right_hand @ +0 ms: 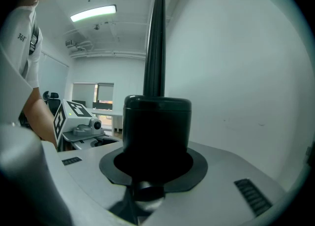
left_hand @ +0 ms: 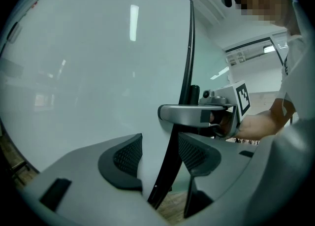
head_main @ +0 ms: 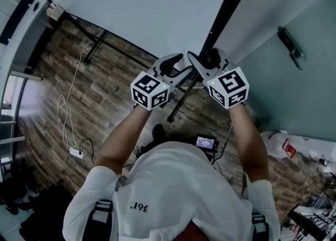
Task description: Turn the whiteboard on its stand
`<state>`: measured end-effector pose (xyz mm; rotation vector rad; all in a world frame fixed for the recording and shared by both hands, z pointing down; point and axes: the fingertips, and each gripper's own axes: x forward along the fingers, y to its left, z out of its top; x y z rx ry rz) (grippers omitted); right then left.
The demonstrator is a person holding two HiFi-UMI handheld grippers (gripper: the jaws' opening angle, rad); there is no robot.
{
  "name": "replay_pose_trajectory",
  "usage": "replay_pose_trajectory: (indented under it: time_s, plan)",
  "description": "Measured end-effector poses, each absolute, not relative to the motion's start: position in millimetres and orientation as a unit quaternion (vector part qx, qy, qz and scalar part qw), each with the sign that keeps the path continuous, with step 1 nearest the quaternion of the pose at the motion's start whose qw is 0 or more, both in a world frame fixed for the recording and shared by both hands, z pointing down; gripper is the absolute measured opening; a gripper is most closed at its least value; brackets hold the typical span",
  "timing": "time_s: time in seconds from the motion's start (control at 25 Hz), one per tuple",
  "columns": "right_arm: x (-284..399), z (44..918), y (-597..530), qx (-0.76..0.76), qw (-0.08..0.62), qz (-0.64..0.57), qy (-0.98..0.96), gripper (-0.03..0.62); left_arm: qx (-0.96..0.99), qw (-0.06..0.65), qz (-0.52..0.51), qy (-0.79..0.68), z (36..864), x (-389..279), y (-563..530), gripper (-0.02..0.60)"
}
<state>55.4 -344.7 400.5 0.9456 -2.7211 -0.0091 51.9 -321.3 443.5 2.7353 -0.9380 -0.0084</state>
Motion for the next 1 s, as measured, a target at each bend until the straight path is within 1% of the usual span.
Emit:
replay_pose_trajectory:
  time_s: [0.32,0.56,1.0]
  plan:
    - [48.0,401.7,-350.2,0.326,0.130,-0.004,-0.937,0.140,0.936,0.126,0.000,-0.328,445.3,45.7,-326.3,0.235]
    - [49.3,401.0,-346.7,0.327,0.128,-0.005,-0.936,0.141,0.933,0.155,0.006,-0.324,452.2,41.9,-319.1,0.235]
    - [52.8,403.0,-344.2,0.328,0.128,-0.005,-0.936,0.141,0.935,0.153,-0.008,-0.321,440.8,35.8,-303.8,0.235]
